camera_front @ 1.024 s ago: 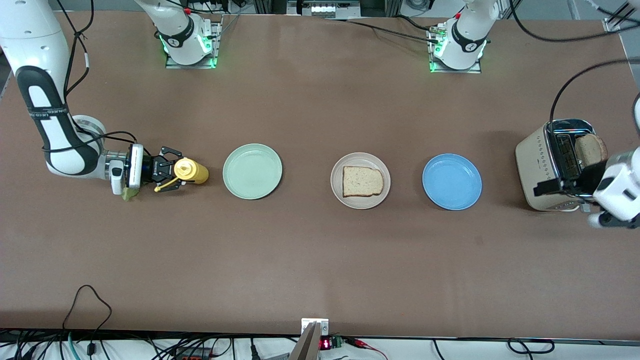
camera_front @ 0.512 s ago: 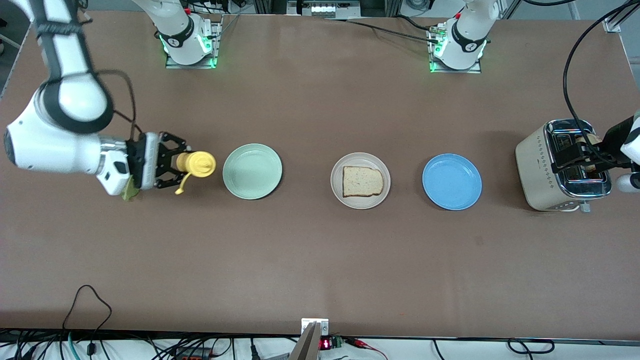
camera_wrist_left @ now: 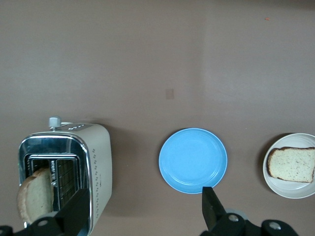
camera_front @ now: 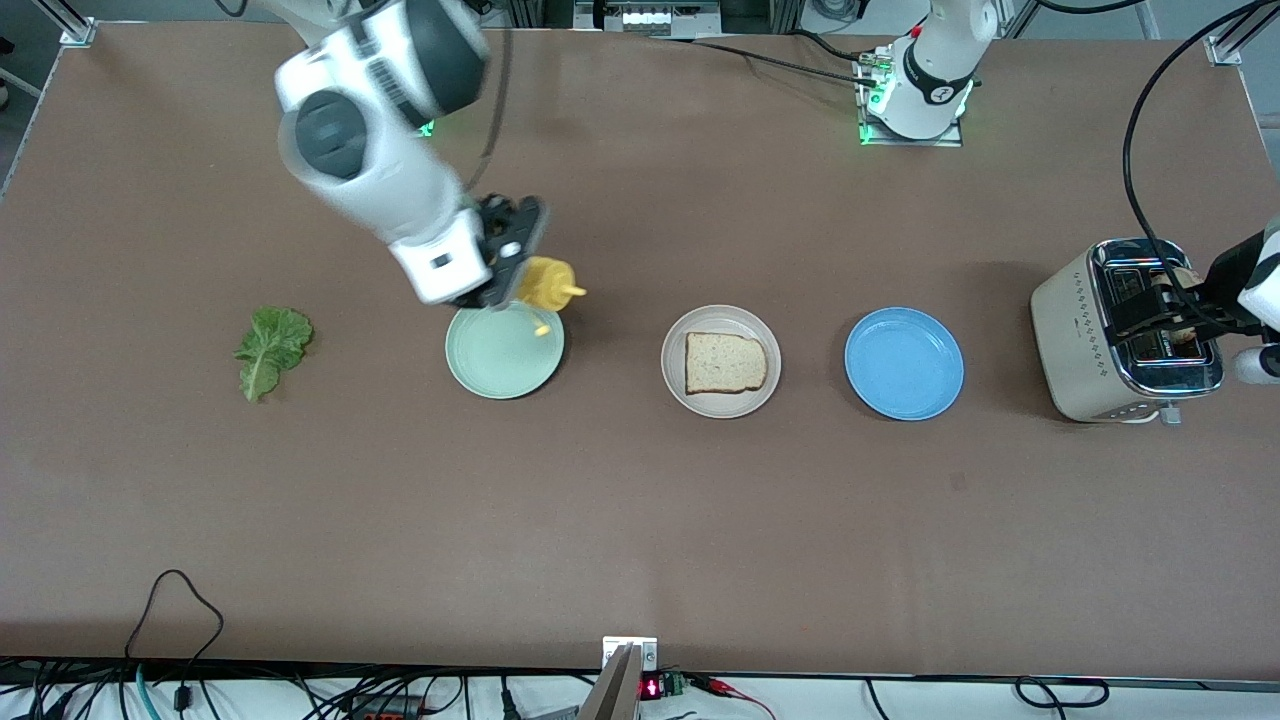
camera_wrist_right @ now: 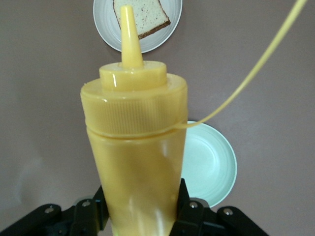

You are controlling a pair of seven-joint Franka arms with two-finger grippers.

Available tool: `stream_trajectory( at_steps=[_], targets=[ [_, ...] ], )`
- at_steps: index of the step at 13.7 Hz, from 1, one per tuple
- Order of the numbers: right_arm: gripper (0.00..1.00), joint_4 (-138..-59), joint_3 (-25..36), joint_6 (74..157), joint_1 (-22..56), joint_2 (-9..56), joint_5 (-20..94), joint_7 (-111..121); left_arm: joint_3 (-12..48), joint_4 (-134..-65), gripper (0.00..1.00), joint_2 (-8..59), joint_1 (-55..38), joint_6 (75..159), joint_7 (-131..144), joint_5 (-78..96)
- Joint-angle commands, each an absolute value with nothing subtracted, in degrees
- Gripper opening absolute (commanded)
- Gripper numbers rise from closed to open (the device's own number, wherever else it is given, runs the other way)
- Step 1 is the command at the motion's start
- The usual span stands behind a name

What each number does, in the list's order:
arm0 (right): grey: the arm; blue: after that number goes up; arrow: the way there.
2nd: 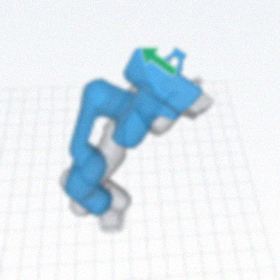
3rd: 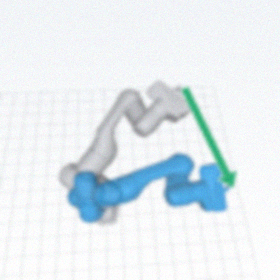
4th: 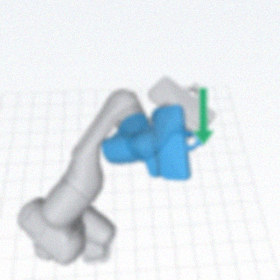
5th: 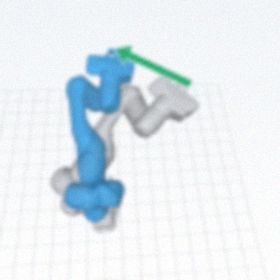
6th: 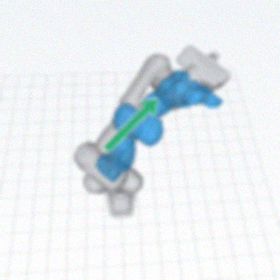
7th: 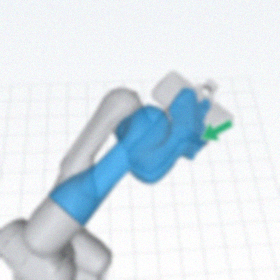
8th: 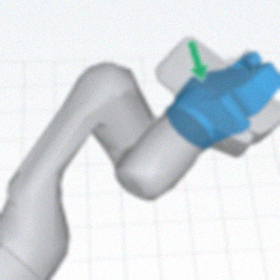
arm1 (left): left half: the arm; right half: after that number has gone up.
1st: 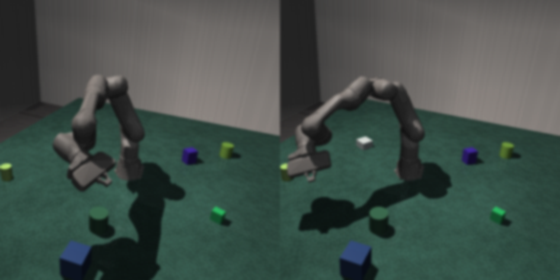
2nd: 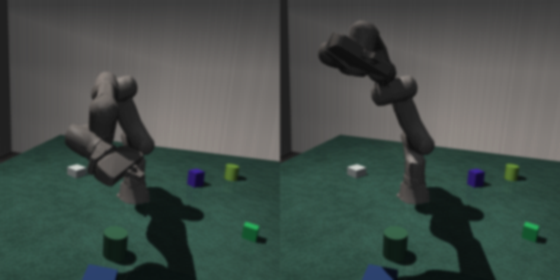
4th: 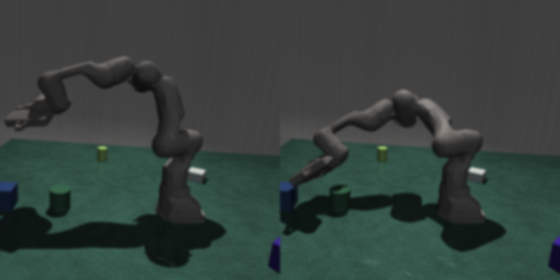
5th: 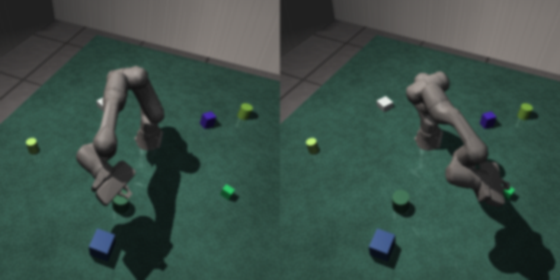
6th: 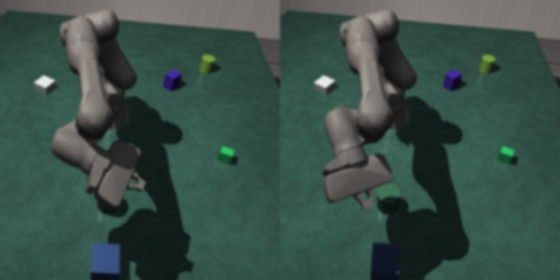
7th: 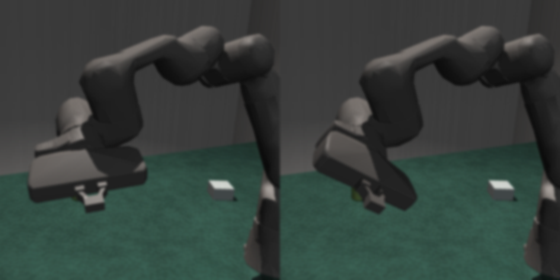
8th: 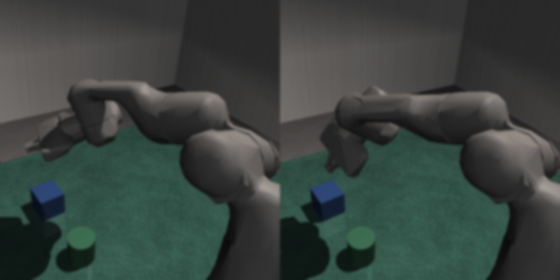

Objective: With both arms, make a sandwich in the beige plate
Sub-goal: 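Tilt the yellow bottle over the bread and squeeze sauce onto it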

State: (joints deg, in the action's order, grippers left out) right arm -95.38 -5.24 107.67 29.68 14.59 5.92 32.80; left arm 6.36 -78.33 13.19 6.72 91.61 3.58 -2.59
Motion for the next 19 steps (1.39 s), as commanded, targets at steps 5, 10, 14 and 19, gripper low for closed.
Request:
stream_trajectory(
  at_steps=[5,10,14,19],
  targets=[
    [0.02,-87.0,-4.4,107.1,43.4,26.3,-10.5,18.0,0.5,-87.9,1.00,5.5,1.8,92.2,2.3,-1.1],
    [0.04,-81.2,-4.0,107.4,48.4,35.1,-15.7,17.8,0.6,-89.8,1.00,3.9,1.9,92.4,2.8,-1.1],
    [0.04,-79.1,-4.0,107.8,49.6,38.0,-15.8,17.6,0.6,-89.8,1.00,3.4,1.8,92.1,2.9,-1.1],
    [0.04,-77.6,-3.9,107.1,49.7,38.4,-16.0,15.7,0.5,-89.8,1.00,3.3,2.3,91.8,2.8,-1.1]
  ],
)
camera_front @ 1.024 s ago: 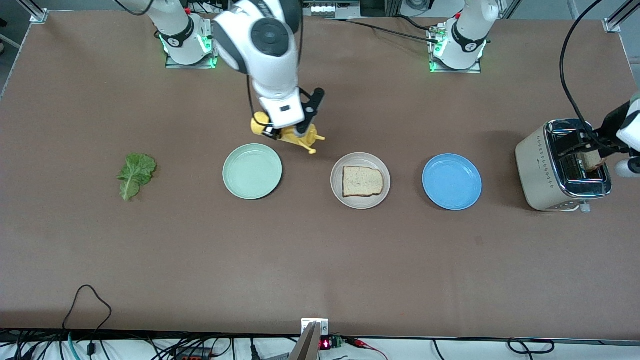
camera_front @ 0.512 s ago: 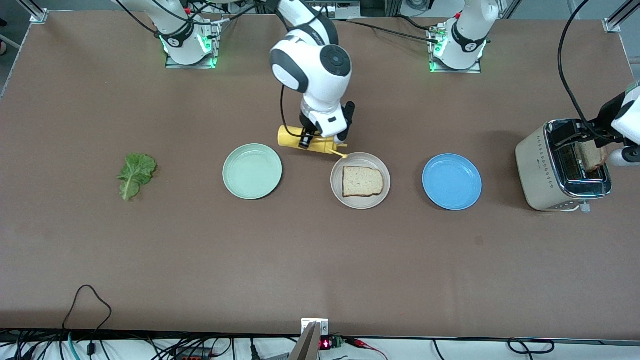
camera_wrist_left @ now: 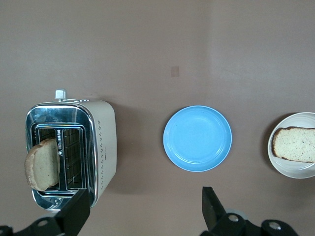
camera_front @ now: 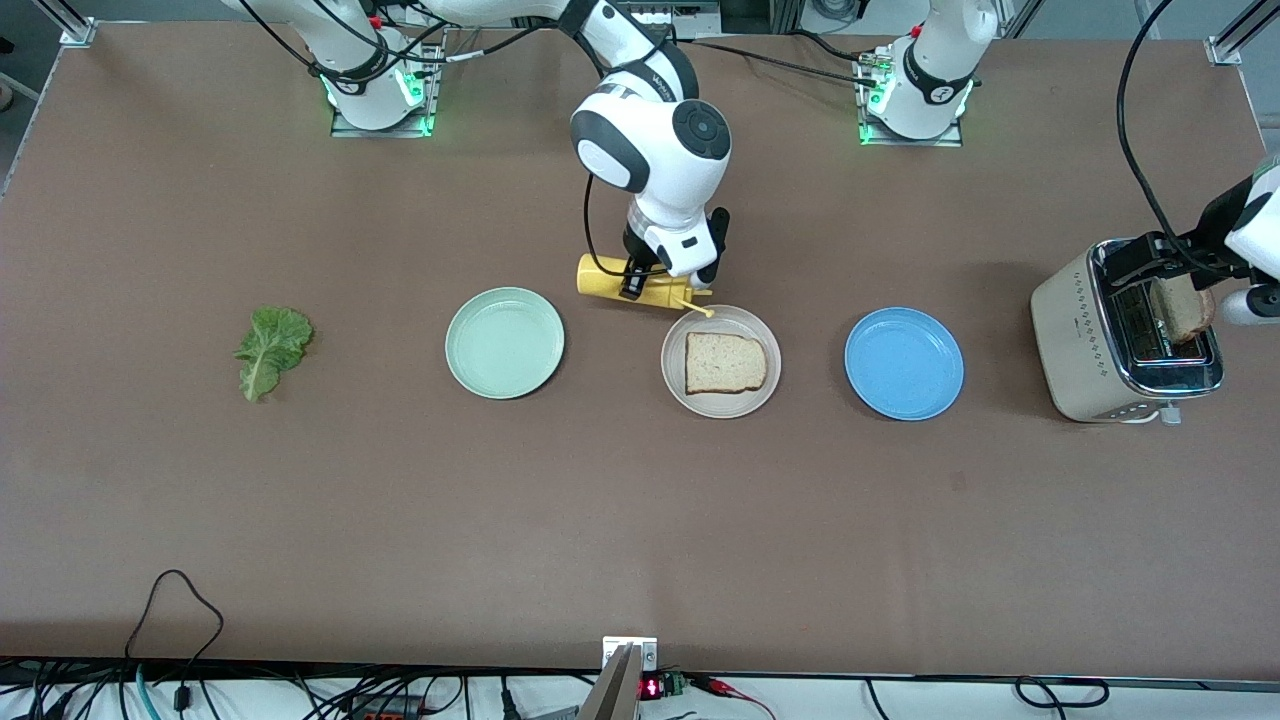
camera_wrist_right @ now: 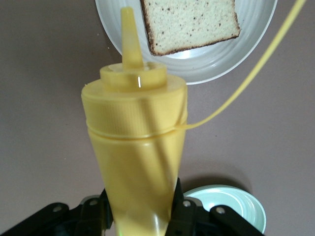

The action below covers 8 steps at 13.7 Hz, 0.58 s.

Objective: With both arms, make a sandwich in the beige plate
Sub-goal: 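Tilt the yellow bottle over the bread and squeeze sauce onto it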

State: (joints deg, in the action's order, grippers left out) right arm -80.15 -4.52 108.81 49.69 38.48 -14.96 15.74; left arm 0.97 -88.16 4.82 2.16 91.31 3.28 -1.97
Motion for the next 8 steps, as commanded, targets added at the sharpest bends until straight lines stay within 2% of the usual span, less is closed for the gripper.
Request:
stream_trajectory(
  at_steps=[1,3,8],
  targets=[
    [0.04,-77.5,-3.9,106.3,48.9,37.6,-15.9,17.6,0.5,-90.0,1.00,3.3,2.3,91.8,2.8,-1.1],
    [0.04,-77.8,-4.5,105.1,43.2,35.2,-13.9,23.4,0.5,-90.3,1.00,3.3,2.3,91.7,2.8,-1.1],
    [0.04,-78.9,-4.6,96.9,28.2,25.1,1.4,43.9,0.6,-90.3,1.00,3.3,2.2,91.5,2.9,-1.1]
  ],
)
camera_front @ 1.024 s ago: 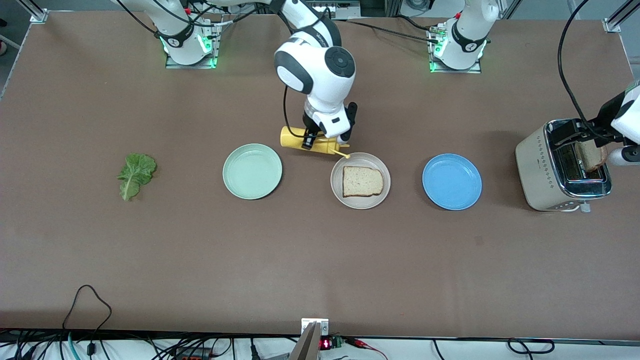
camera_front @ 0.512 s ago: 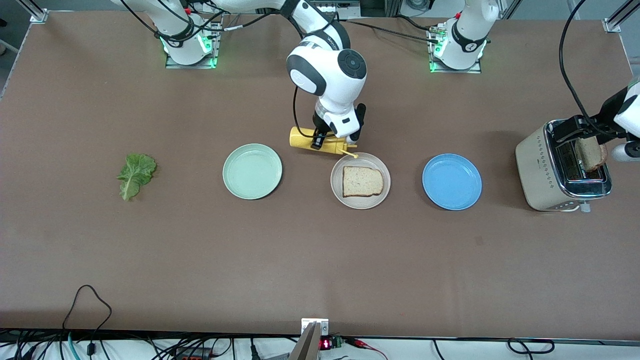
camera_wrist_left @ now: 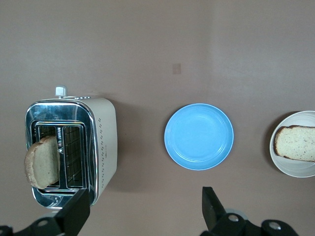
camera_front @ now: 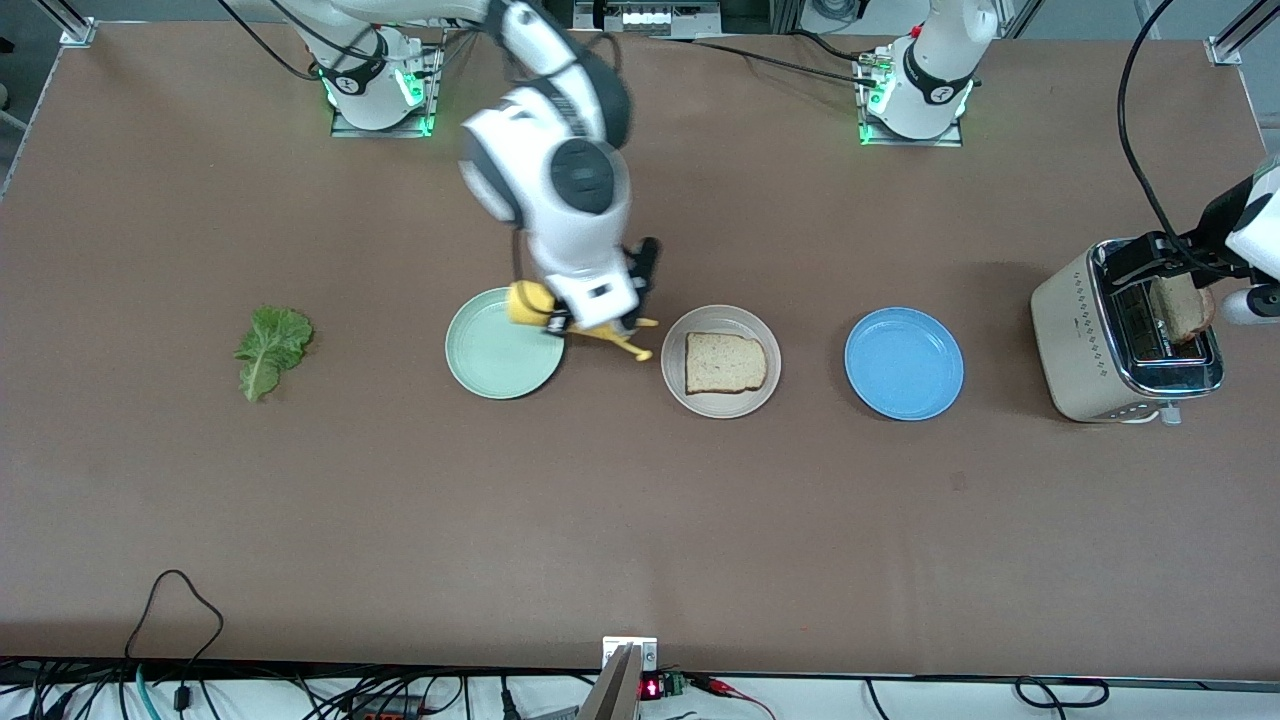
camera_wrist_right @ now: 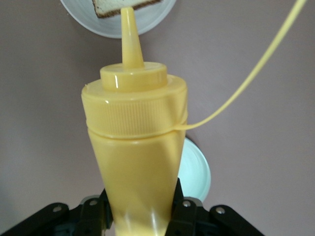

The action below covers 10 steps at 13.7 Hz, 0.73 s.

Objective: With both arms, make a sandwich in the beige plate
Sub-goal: 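Tilt the yellow bottle over the bread and squeeze sauce onto it, then return the yellow bottle to the table and open the right gripper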

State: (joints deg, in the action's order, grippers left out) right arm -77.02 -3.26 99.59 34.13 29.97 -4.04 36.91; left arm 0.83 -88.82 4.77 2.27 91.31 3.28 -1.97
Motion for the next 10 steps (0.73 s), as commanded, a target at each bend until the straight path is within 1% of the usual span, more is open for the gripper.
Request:
stream_trajectory(
  at_steps=[1,3,4,6,10],
  targets=[
    [0.04,-79.3,-4.5,96.1,24.0,24.1,6.5,50.5,0.6,-90.3,1.00,3.3,2.2,91.5,2.9,-1.1],
    [0.06,-81.6,-4.5,94.1,16.2,23.0,15.9,60.3,0.6,-90.3,1.00,3.3,2.2,91.5,2.8,-1.1],
    [0.06,-84.6,-4.5,94.2,13.5,21.5,18.8,64.8,0.6,-90.3,1.00,3.4,2.2,91.5,2.8,-1.2],
    [0.06,-90.1,-4.5,94.8,9.1,19.5,23.0,72.2,0.7,-90.3,1.00,3.8,2.2,91.5,2.7,-1.1],
    [0.06,-98.6,-4.3,97.2,0.5,19.4,32.2,89.4,0.7,-90.2,1.00,5.4,1.8,91.6,2.2,-1.1]
  ],
)
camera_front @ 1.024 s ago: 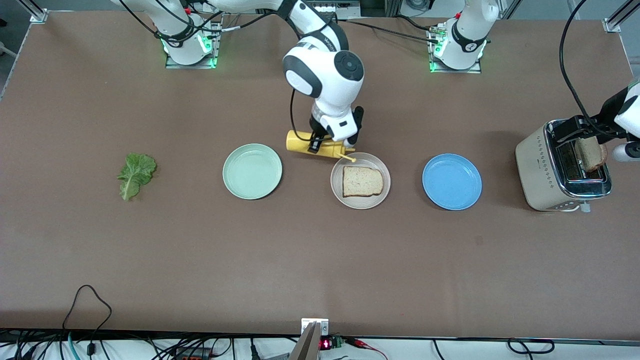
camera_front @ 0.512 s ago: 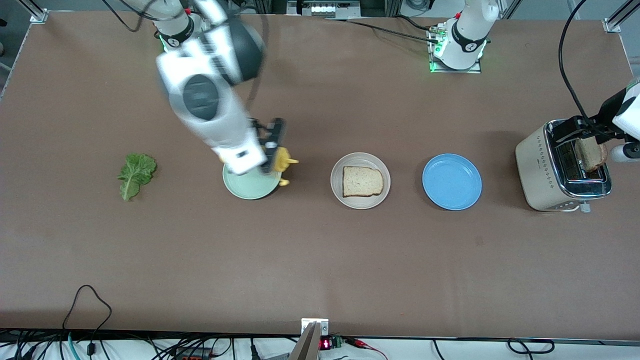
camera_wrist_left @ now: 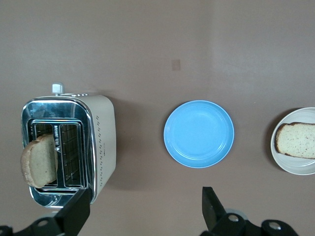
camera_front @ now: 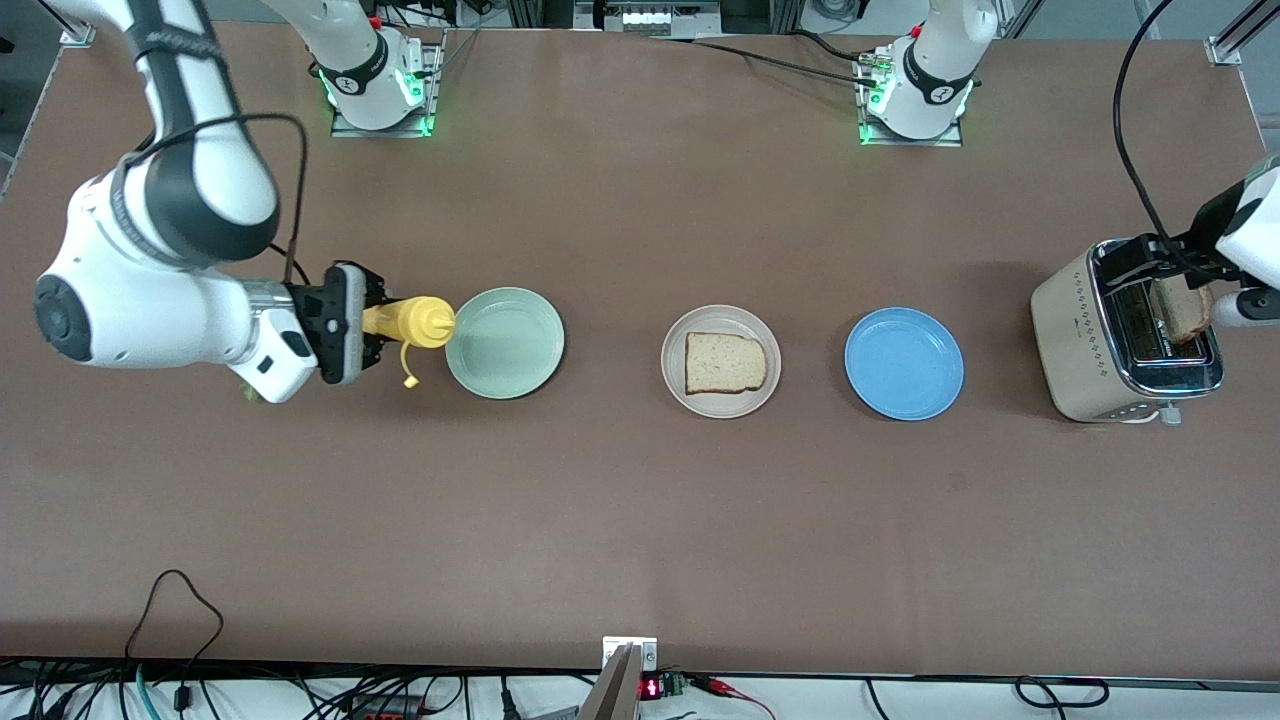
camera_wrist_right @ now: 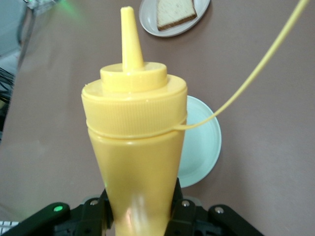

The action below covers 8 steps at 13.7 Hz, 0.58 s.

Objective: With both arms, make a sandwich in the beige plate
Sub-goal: 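Return the yellow bottle to the table and open the right gripper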

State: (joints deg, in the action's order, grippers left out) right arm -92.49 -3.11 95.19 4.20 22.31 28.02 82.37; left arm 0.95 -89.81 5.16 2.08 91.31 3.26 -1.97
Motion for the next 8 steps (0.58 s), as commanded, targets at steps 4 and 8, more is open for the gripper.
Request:
stream_trajectory(
  at_steps=[4,8],
  targets=[
    [0.06,-105.5,-4.3,101.1,-4.0,20.0,38.3,102.7,0.7,-90.2,1.00,5.6,1.5,91.5,0.5,-1.1],
    [0.06,-108.4,-4.3,100.9,-9.1,24.8,46.2,118.4,0.7,-90.2,1.00,6.1,1.4,91.6,0.5,-1.1]
  ],
)
